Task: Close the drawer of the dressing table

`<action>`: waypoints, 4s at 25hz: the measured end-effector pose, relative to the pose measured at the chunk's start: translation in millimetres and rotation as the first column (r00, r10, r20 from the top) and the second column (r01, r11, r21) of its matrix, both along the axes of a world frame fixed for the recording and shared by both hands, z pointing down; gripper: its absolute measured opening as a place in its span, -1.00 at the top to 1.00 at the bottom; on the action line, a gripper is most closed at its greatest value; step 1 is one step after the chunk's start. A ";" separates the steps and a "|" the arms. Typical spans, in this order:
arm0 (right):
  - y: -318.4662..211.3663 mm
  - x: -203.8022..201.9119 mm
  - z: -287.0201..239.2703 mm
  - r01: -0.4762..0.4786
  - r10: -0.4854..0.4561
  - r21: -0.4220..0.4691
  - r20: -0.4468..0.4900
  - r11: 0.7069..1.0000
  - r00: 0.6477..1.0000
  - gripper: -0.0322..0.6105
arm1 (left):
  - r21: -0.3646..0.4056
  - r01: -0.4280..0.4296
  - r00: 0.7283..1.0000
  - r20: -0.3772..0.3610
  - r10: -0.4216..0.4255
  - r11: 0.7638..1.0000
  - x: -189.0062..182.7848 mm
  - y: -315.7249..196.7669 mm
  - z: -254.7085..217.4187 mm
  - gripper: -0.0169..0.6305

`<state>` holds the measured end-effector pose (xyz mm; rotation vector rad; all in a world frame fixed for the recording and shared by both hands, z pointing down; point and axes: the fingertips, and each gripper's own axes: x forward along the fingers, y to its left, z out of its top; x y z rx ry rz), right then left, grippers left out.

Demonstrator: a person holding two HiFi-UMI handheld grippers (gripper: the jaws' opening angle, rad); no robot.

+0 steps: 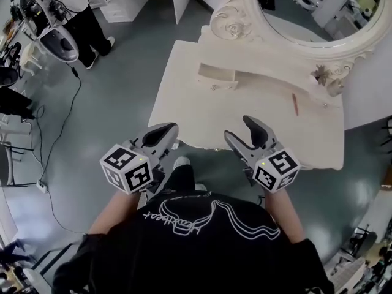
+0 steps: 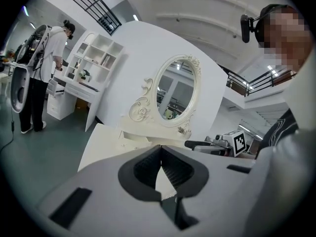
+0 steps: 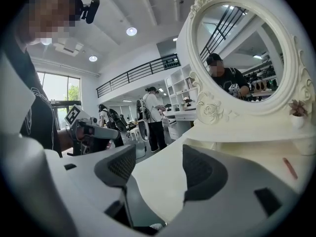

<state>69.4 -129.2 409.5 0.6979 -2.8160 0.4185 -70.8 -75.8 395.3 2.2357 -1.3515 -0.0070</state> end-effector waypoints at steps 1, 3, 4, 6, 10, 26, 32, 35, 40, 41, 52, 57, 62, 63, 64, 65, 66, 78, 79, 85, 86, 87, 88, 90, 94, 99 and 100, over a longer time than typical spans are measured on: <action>-6.2 -3.3 3.6 -0.011 0.011 -0.011 -0.001 1.000 1.000 0.01 | -0.002 -0.008 1.000 0.001 0.008 1.000 -4.5 -8.0 1.7 0.93; -18.5 -9.8 10.6 -0.034 0.035 -0.043 0.003 0.998 0.999 0.01 | -0.002 -0.026 1.000 0.005 0.026 1.000 -13.3 -24.6 4.3 0.93; -24.8 -13.0 13.9 -0.046 0.046 -0.059 0.003 0.997 0.999 0.01 | -0.002 -0.037 0.999 0.008 0.037 0.999 -17.4 -32.9 5.6 0.93; -37.7 -19.4 21.1 -0.071 0.071 -0.076 -0.010 0.995 0.997 0.02 | -0.003 -0.059 0.998 0.010 0.059 0.998 -26.0 -48.1 9.7 0.93; -59.3 -33.4 36.6 -0.137 0.134 -0.093 -0.033 0.986 0.990 0.02 | -0.020 -0.098 0.995 0.000 0.098 0.995 -46.8 -74.7 20.8 0.93; -119.2 -75.3 118.0 -0.317 0.295 -0.079 -0.206 0.945 0.933 0.18 | -0.098 -0.152 0.988 -0.001 0.152 0.984 -105.5 -129.1 63.2 0.93; -130.7 -83.9 144.4 -0.347 0.310 -0.086 -0.288 0.934 0.906 0.25 | -0.115 -0.137 0.990 -0.001 0.138 0.984 -122.2 -138.3 74.3 0.93; -137.4 -85.0 154.9 -0.371 0.326 -0.088 -0.322 0.924 0.889 0.27 | -0.119 -0.131 0.991 -0.001 0.132 0.984 -128.2 -141.4 75.6 0.93; -145.9 -87.0 165.2 -0.399 0.342 -0.103 -0.351 0.911 0.872 0.39 | -0.127 -0.115 0.993 0.003 0.116 0.985 -138.5 -144.8 77.8 0.93; -146.9 -86.8 166.5 -0.404 0.346 -0.104 -0.354 0.909 0.869 0.42 | -0.133 -0.109 0.994 0.004 0.110 0.985 -140.9 -144.9 79.6 0.93; -152.9 -85.3 171.2 -0.434 0.373 -0.130 -0.334 0.891 0.866 0.58 | -0.156 -0.093 0.995 0.015 0.097 0.983 -148.3 -146.3 86.9 0.93; -152.5 -85.8 170.6 -0.436 0.373 -0.145 -0.327 0.888 0.868 0.58 | -0.160 -0.096 0.995 0.015 0.100 0.982 -147.4 -147.1 87.8 0.94; -151.4 -84.9 170.6 -0.437 0.372 -0.146 -0.333 0.887 0.866 0.58 | -0.166 -0.097 0.995 0.011 0.100 0.981 -145.3 -148.9 89.5 0.93; -151.5 -85.0 170.1 -0.436 0.371 -0.144 -0.335 0.888 0.866 0.58 | -0.167 -0.096 0.995 0.008 0.099 0.981 -145.1 -148.9 89.5 0.94; -151.8 -85.3 169.1 -0.437 0.373 -0.141 -0.333 0.889 0.866 0.58 | -0.166 -0.095 0.995 0.006 0.098 0.981 -145.3 -148.9 89.5 0.93; -152.5 -85.9 167.8 -0.438 0.376 -0.139 -0.329 0.888 0.866 0.58 | -0.166 -0.095 0.995 0.007 0.097 0.982 -145.7 -149.3 89.7 0.94; -153.4 -86.3 166.6 -0.440 0.379 -0.137 -0.324 0.888 0.867 0.58 | -0.166 -0.095 0.995 0.008 0.098 0.981 -146.1 -150.1 90.0 0.93; -174.9 -88.1 164.1 -0.446 0.387 -0.132 -0.325 0.885 0.863 0.58 | -0.165 -0.058 0.998 0.005 0.059 0.985 -164.1 -161.7 88.5 0.94; -176.8 -88.4 164.4 -0.445 0.385 -0.131 -0.328 0.886 0.863 0.58 | -0.166 -0.055 0.998 0.003 0.057 0.985 -165.2 -162.2 88.2 0.93; -185.4 -90.1 166.8 -0.441 0.380 -0.128 -0.334 0.888 0.863 0.58 | -0.173 -0.047 0.999 -0.004 0.047 0.984 -168.3 -163.7 90.5 0.93; -187.6 -90.2 167.0 -0.442 0.381 -0.127 -0.333 0.888 0.862 0.58 | -0.175 -0.045 0.999 -0.004 0.045 0.984 -168.7 -164.1 91.2 0.93; -190.3 -90.4 166.9 -0.442 0.382 -0.126 -0.333 0.888 0.862 0.58 | -0.175 -0.044 0.999 -0.005 0.044 0.984 -169.1 -164.6 91.4 0.94; -193.0 -90.8 166.7 -0.442 0.382 -0.124 -0.333 0.888 0.862 0.58 | -0.175 -0.043 0.999 -0.004 0.043 0.984 -169.5 -165.1 91.3 0.94; -197.6 -91.4 166.7 -0.442 0.382 -0.122 -0.335 0.889 0.861 0.58 | -0.175 -0.041 0.999 -0.004 0.041 0.984 -170.2 -165.3 91.4 0.93; -205.9 -91.7 167.0 -0.444 0.386 -0.117 -0.335 0.888 0.859 0.58 | -0.177 -0.035 0.999 -0.003 0.035 0.984 -172.0 -164.8 91.5 0.94; -215.6 -92.7 167.4 -0.456 0.397 -0.121 -0.331 0.882 0.856 0.58 | -0.172 -0.025 1.000 -0.002 0.025 0.985 -176.6 -164.6 90.5 0.93; -217.2 -92.9 167.3 -0.457 0.399 -0.121 -0.331 0.881 0.855 0.58 | -0.171 -0.023 1.000 -0.002 0.023 0.985 -177.3 -164.3 90.1 0.94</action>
